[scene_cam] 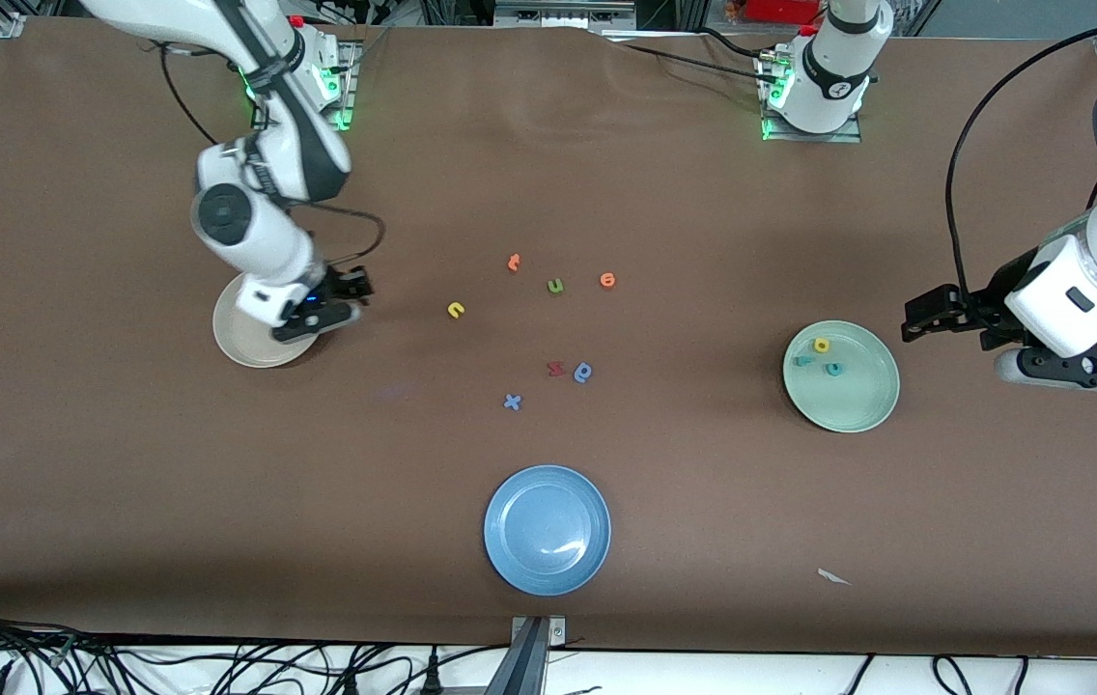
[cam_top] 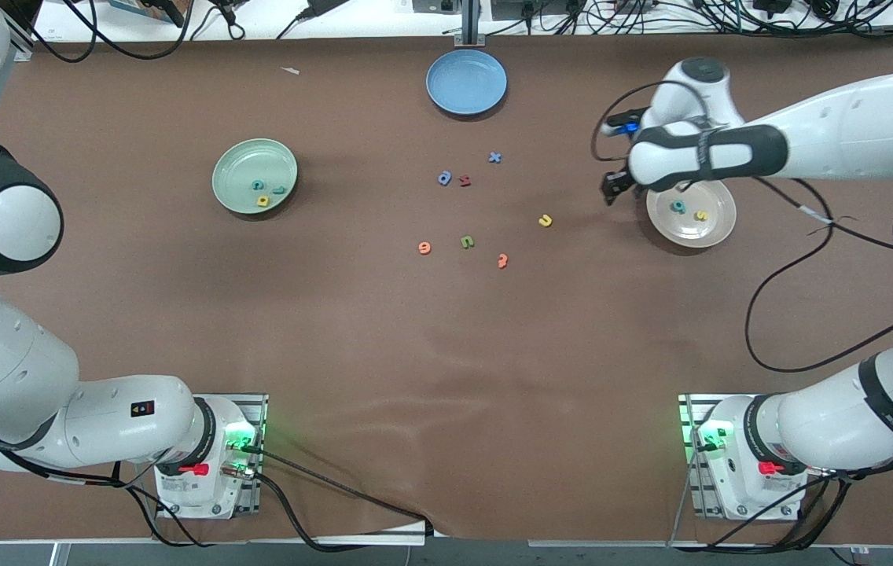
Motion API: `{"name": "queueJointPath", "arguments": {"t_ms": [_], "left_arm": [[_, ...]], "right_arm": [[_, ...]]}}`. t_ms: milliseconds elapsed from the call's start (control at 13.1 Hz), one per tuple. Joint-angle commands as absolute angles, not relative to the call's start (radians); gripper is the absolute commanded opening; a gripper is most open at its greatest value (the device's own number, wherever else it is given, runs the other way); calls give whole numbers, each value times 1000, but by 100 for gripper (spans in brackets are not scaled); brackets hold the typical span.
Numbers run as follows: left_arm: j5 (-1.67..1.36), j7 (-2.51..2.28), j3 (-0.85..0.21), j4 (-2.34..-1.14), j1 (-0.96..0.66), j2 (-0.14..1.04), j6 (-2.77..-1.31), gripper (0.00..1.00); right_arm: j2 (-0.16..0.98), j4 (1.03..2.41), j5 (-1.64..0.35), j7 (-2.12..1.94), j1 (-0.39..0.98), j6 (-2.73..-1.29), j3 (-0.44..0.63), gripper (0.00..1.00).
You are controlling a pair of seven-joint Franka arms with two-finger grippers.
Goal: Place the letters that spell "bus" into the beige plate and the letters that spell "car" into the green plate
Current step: 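Move the right gripper to the yellow u while the left gripper returns to rest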
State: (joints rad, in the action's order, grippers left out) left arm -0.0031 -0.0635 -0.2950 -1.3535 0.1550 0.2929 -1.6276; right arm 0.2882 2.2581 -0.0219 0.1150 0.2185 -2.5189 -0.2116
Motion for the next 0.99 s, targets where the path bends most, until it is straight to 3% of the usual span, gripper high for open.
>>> {"name": "queueJointPath", "arguments": {"t_ms": [0, 382, 611, 917], "left_arm": [[3, -48, -296, -1353, 153, 268, -1608, 100], [3, -49, -296, -1353, 152, 264, -1586, 100], [3, -55, -305, -1353, 141, 249, -1575, 100], [3, -48, -157, -1361, -21, 215, -1548, 100]], "right_arm": [[351, 2166, -38, 268, 317, -2525, -202, 71], [451, 2106, 21, 347, 422, -2644, -202, 71], [454, 2114, 61, 350, 440, -2654, -202, 71], [477, 2123, 151, 351, 456, -2694, -202, 71]]}}
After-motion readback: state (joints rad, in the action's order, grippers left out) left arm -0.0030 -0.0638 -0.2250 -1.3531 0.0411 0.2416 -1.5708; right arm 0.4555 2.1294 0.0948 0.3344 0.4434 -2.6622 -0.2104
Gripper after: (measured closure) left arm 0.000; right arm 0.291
